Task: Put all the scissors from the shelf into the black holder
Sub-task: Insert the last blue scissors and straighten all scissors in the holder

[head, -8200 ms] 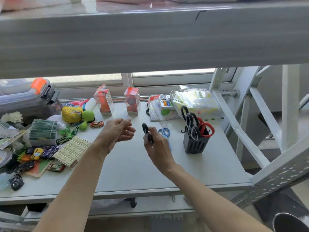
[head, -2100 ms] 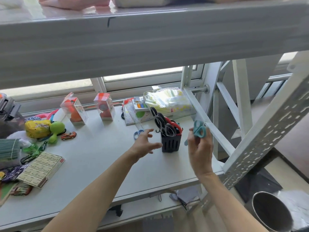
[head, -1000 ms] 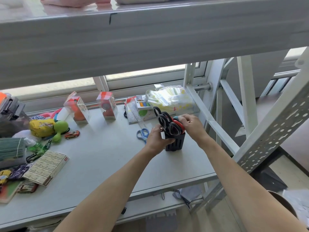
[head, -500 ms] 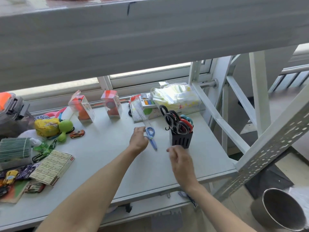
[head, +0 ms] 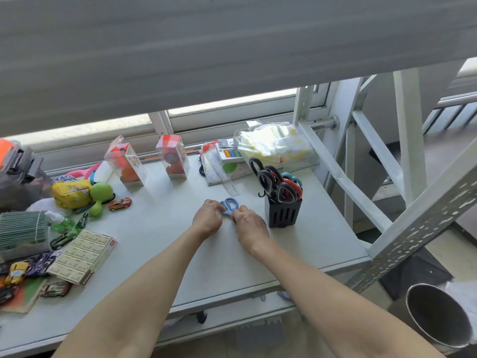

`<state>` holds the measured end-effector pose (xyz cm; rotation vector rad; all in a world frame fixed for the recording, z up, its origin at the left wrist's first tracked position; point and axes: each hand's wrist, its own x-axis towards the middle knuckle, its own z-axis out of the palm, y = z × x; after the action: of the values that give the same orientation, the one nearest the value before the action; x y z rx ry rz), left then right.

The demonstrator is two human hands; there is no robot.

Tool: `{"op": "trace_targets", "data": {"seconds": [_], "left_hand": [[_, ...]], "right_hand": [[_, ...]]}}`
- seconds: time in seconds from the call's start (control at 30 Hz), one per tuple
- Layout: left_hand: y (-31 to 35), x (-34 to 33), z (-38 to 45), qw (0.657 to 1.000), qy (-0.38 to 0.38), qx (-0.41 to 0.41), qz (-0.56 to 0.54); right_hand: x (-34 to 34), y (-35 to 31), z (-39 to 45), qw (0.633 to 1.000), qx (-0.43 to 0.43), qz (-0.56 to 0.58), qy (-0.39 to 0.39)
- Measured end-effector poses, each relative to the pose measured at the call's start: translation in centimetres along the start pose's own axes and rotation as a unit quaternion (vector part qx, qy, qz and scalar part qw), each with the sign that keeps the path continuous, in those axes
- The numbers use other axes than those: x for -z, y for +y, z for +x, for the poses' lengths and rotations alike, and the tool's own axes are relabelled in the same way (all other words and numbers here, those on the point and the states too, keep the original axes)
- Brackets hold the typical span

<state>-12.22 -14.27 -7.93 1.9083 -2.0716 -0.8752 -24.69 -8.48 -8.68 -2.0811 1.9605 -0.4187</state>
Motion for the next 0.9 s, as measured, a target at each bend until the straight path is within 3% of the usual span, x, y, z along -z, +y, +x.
{"op": "trace_targets", "data": {"seconds": [0.13, 0.23, 0.47, 0.57, 0.7, 0.9], "left_hand": [[-0.3, 0.1, -0.5, 0.988, 0.028, 0.066, -0.135], [-0.4, 0.5, -1.2, 0.970, 0.002, 0.108, -0.217], [1.0, 2.9, -3.8, 0.961, -0.067, 0.042, -0.265], [2.4, 4.0, -4.7, 0.959, -0.110, -0.004, -0.262], [4.7, 3.9, -5.0, 0.966, -0.086, -0.033, -0.240], [7.5, 1.2, -4.9, 0.977, -0.089, -0.055, -0.187]], "right_hand": [[-0.1, -0.6, -0.5, 0.999, -0.018, 0.028, 0.012], [-0.1, -0.7, -0.8, 0.998, -0.036, 0.046, 0.014], [0.0, 0.7, -2.9, 0.996, -0.011, 0.082, 0.042], [0.5, 2.0, -4.8, 0.984, 0.029, 0.138, 0.106], [2.2, 4.0, -8.4, 0.951, 0.083, 0.219, 0.200], [8.6, 7.5, -9.9, 0.880, 0.026, 0.303, 0.365]]}}
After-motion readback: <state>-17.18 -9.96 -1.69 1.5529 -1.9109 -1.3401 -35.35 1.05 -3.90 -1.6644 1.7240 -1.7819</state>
